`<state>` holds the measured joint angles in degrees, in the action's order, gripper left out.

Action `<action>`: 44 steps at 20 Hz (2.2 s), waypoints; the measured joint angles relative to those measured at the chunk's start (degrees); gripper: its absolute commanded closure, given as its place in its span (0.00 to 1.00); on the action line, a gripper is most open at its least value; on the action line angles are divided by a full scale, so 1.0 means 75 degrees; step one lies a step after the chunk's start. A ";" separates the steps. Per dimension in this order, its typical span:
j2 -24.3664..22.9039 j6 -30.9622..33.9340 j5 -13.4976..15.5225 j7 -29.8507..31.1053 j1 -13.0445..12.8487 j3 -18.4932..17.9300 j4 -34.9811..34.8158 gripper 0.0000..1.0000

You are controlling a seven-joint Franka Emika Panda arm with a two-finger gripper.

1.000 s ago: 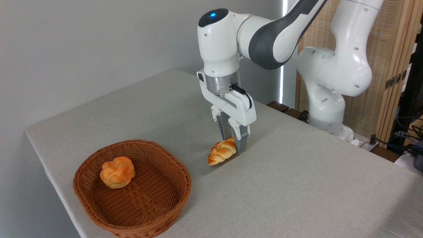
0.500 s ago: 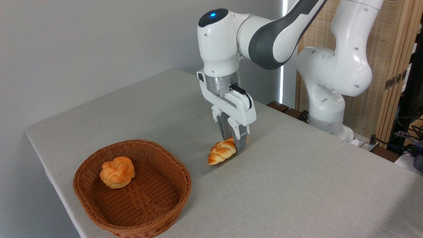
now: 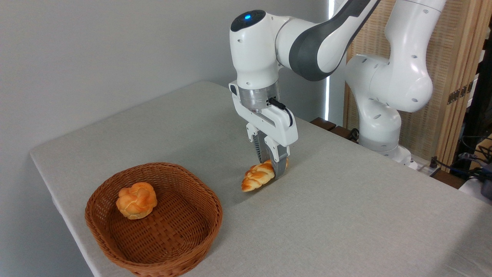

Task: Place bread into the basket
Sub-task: 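Close the gripper on the braided bread roll, then lift the braided roll and carry it over the wicker basket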

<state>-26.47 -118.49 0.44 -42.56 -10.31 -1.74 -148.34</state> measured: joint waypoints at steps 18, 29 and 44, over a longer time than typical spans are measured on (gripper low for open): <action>-0.0001 0.0036 0.0040 0.0000 0.0000 0.0000 0.0796 0.61; 0.1154 0.0616 0.0397 0.0022 0.0037 -0.0065 0.3411 0.61; 0.3338 -0.0040 0.0440 0.0365 0.0030 -0.0035 0.5375 0.60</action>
<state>-1.44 -118.80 3.74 -39.83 -10.09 -2.00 -108.03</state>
